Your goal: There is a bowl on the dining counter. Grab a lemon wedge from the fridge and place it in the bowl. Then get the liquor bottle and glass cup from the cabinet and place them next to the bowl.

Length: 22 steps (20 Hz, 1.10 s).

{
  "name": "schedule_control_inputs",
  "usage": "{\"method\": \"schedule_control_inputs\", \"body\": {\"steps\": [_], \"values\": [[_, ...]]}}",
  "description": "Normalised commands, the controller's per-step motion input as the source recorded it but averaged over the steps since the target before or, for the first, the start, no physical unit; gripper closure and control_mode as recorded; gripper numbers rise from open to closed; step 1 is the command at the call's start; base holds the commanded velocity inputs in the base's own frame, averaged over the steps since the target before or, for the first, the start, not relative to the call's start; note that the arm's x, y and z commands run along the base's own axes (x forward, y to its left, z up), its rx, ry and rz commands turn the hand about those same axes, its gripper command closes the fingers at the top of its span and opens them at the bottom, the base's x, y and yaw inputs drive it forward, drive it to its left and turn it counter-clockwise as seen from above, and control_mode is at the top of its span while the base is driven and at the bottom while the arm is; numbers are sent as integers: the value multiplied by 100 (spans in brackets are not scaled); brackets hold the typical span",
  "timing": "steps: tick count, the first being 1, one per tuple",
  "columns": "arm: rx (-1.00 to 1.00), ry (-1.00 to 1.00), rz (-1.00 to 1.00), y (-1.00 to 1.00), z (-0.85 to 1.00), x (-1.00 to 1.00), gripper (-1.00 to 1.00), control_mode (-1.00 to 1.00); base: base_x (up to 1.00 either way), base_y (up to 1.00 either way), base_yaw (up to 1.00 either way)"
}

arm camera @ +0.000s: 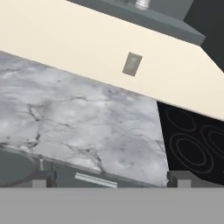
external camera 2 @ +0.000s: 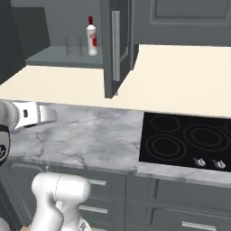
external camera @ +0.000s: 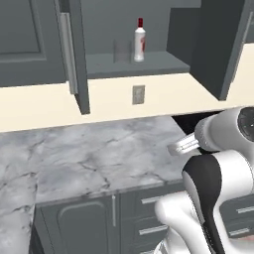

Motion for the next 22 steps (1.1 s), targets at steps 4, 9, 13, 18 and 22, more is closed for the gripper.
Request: {"method": "schedule_control_inputs", "body": {"steps": [4, 9, 13, 18, 22], "values": [[0, 0, 0, 0, 0, 0, -100, 100, 63, 21, -16], [0, 0, 0, 0, 0, 0, -100, 100, 70, 6, -3], [0, 0, 0, 0, 0, 0, -100, 100, 75, 17, 3], [0, 0, 0, 0, 0, 0, -100, 100, 83, 20, 13], [4, -5, 5, 2, 0, 45, -100, -100, 0, 0, 0]]}}
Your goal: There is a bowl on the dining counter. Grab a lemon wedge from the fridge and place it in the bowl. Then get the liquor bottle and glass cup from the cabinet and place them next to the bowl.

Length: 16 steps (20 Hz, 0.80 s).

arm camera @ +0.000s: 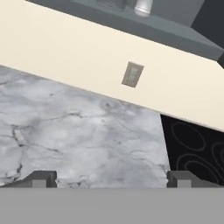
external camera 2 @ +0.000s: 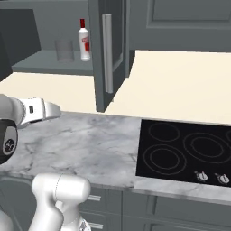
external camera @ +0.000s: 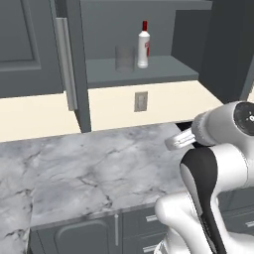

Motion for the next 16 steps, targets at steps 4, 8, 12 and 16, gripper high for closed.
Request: {"method": "schedule_control_inputs", "body": {"steps": [4, 8, 12, 16], "values": [[0, -38, 8, 10, 41, 27, -100, -100, 0, 0, 0], [0, -38, 1, 18, 67, 21, -100, -100, 0, 0, 0], [2, -30, 0, 19, 71, 17, -100, -100, 0, 0, 0], [16, -17, 2, 12, 96, 23, -100, -100, 0, 0, 0]]}}
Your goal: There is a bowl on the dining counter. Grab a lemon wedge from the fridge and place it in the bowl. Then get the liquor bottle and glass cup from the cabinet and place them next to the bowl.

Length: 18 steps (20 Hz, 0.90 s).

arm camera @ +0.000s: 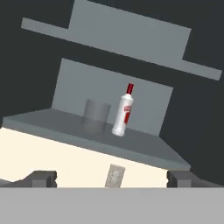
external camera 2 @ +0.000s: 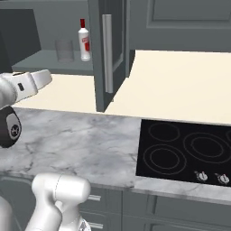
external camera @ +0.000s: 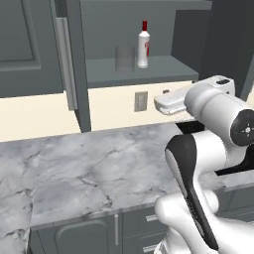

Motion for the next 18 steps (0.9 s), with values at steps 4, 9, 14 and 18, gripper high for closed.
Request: {"method": "schedule_control_inputs", "body": {"steps": [4, 9, 14, 18], "values": [[20, -8, 8, 0, 90, 11, -100, -100, 0, 0, 0], [16, 5, 0, -2, 14, 13, -100, -100, 0, 0, 0], [1, -4, 0, 0, 0, 19, -100, -100, 0, 0, 0], [0, -11, 0, 0, 0, 1, -100, -100, 0, 0, 0]]}}
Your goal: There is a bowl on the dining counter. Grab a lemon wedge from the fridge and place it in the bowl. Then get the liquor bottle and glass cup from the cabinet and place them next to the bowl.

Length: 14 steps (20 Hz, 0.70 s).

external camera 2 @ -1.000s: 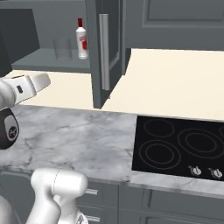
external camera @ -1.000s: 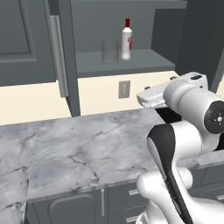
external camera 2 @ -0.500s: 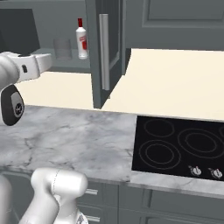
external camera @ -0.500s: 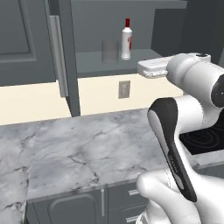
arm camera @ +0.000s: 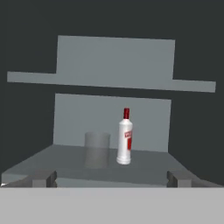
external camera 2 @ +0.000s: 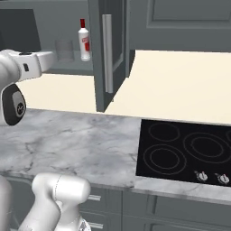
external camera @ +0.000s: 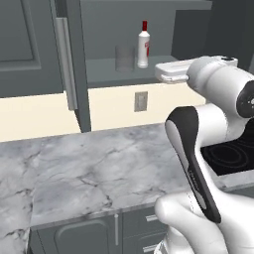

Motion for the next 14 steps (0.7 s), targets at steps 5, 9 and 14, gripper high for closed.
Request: {"method": "schedule_control_inputs", "body": {"steps": [5, 9, 14], "values": [[0, 0, 0, 0, 0, 0, -100, -100, 0, 0, 0], [0, 0, -1, 0, 8, 26, -100, -100, 0, 0, 0], [0, 1, 0, 0, 19, 66, -100, -100, 0, 0, 0]]}}
